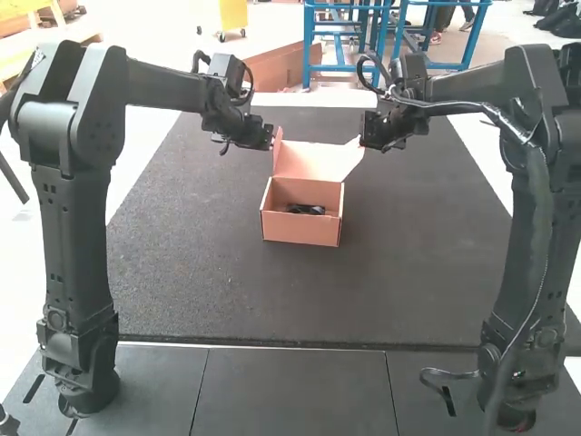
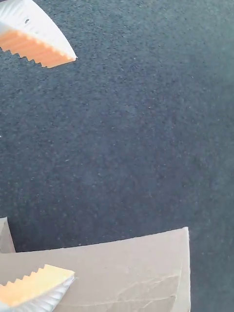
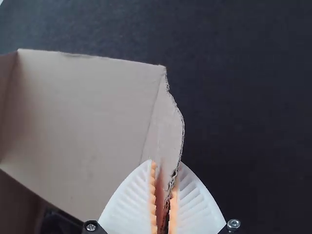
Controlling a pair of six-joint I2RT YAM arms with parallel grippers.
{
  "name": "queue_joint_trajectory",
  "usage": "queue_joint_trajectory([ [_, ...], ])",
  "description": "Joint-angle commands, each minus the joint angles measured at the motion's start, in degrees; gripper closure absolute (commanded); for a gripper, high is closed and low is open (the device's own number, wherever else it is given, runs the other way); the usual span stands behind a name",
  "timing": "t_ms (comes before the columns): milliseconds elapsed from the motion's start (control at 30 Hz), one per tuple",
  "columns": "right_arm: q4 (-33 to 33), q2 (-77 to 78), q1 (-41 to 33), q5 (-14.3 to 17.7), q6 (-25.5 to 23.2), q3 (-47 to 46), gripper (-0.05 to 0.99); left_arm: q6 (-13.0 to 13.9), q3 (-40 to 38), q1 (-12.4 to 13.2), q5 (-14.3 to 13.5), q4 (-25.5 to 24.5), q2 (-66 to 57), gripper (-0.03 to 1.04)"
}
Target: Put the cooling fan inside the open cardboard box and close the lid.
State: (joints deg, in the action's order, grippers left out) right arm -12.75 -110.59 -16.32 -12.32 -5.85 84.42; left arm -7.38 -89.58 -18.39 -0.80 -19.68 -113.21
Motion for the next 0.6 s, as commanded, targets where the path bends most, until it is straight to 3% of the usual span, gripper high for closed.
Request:
queue_joint_trajectory([
  [0,0.19,-0.07,0.41,-0.78,0.13,1.62,0.91,-0.09,-2.35,-0.42,0.71,0.17,0.71,0.04],
  [567,-0.52,1.25,-2.84,-0.52,0.75,1.97,0.95,-0.18,-3.14,-1.21,0.71,-0.80,1.32,0.04],
])
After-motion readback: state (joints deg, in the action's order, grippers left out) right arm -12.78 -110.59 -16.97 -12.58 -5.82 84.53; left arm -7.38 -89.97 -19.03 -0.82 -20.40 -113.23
